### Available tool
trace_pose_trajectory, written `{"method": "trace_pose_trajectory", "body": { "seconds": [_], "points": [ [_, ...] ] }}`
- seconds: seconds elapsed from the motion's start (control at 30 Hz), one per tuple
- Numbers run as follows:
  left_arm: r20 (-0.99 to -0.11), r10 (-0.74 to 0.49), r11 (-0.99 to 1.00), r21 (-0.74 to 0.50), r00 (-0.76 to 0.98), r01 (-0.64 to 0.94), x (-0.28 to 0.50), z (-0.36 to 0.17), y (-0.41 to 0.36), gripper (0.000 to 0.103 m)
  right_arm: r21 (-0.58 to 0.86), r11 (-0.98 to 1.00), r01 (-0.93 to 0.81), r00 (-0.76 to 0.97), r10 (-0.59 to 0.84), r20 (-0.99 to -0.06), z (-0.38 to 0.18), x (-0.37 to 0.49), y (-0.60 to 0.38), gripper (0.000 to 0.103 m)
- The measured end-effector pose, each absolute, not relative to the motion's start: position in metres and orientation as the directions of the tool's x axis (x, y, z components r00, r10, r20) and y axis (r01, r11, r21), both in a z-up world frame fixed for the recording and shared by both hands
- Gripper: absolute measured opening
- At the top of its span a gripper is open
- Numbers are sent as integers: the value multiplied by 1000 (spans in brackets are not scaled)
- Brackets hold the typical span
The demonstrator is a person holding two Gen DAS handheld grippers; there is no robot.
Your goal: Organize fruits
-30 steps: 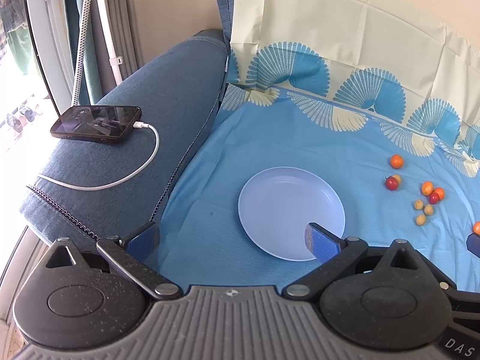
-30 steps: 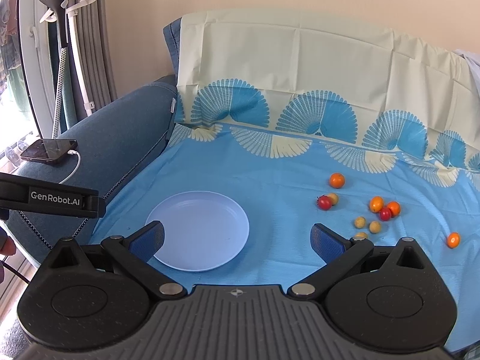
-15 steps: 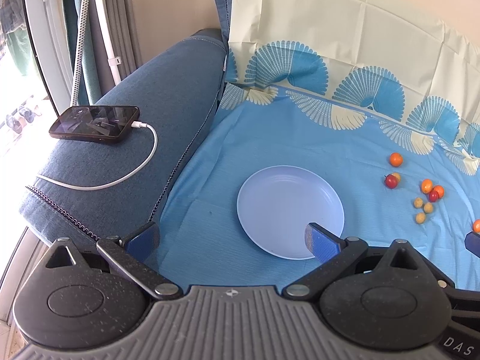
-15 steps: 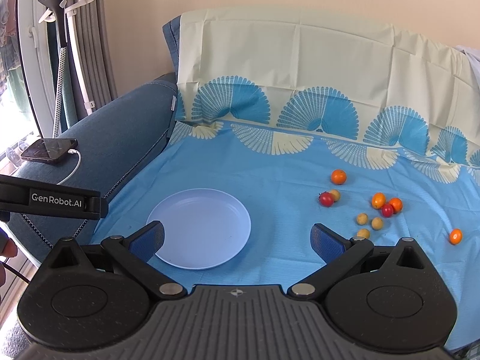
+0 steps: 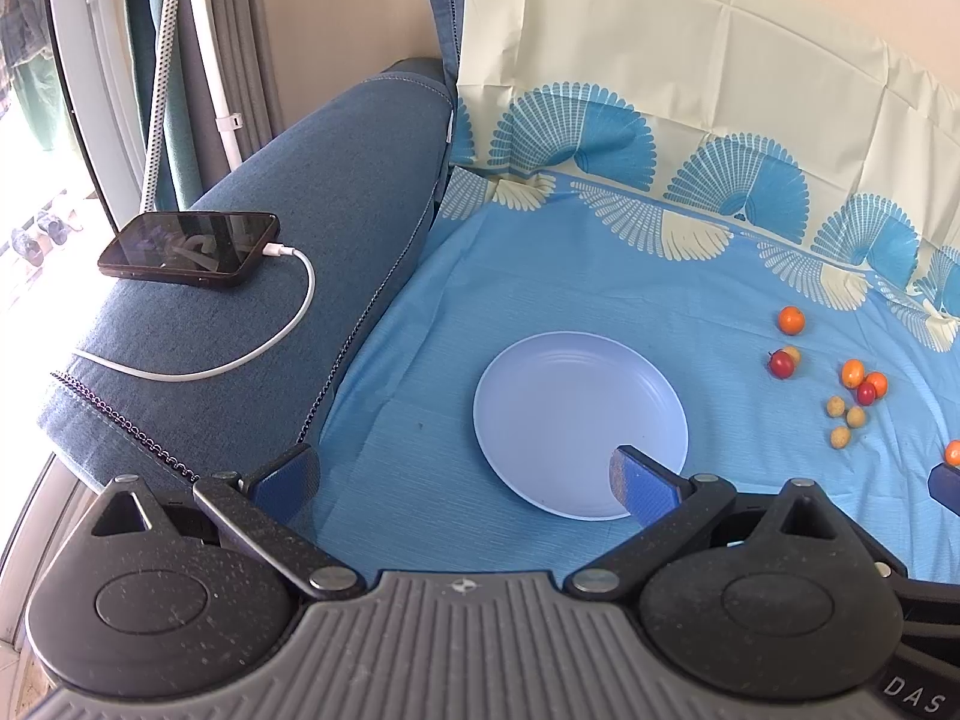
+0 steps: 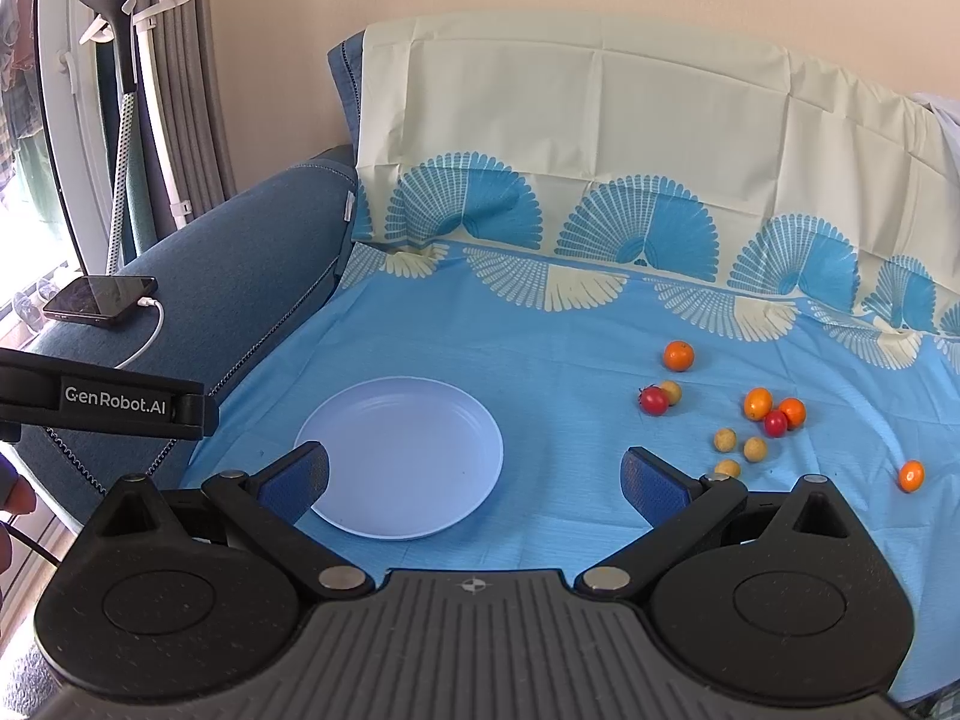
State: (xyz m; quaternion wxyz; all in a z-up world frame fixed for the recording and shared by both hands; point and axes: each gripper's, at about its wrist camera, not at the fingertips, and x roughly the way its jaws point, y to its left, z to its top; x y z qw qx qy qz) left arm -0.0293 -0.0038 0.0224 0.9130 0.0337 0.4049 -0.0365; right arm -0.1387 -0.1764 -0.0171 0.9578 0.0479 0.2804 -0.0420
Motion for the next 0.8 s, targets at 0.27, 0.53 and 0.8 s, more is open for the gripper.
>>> {"method": "trace_pose_trajectory", "body": {
  "seconds": [0.27, 0.53, 0.8],
  "points": [
    [-744, -39, 995, 32, 667, 94, -27, 22, -4, 103, 67, 992, 105, 838, -52, -544, -17, -138, -177, 103],
    [-744, -40, 995, 32, 667, 95, -26, 22, -3, 103, 64, 993, 102, 836, -50, -547, -17, -136, -177, 103],
    [-745, -39, 995, 31, 666, 94, -25, 22, -3, 103, 63, 993, 104, 836, -53, -546, -16, -135, -177, 103]
  ]
}}
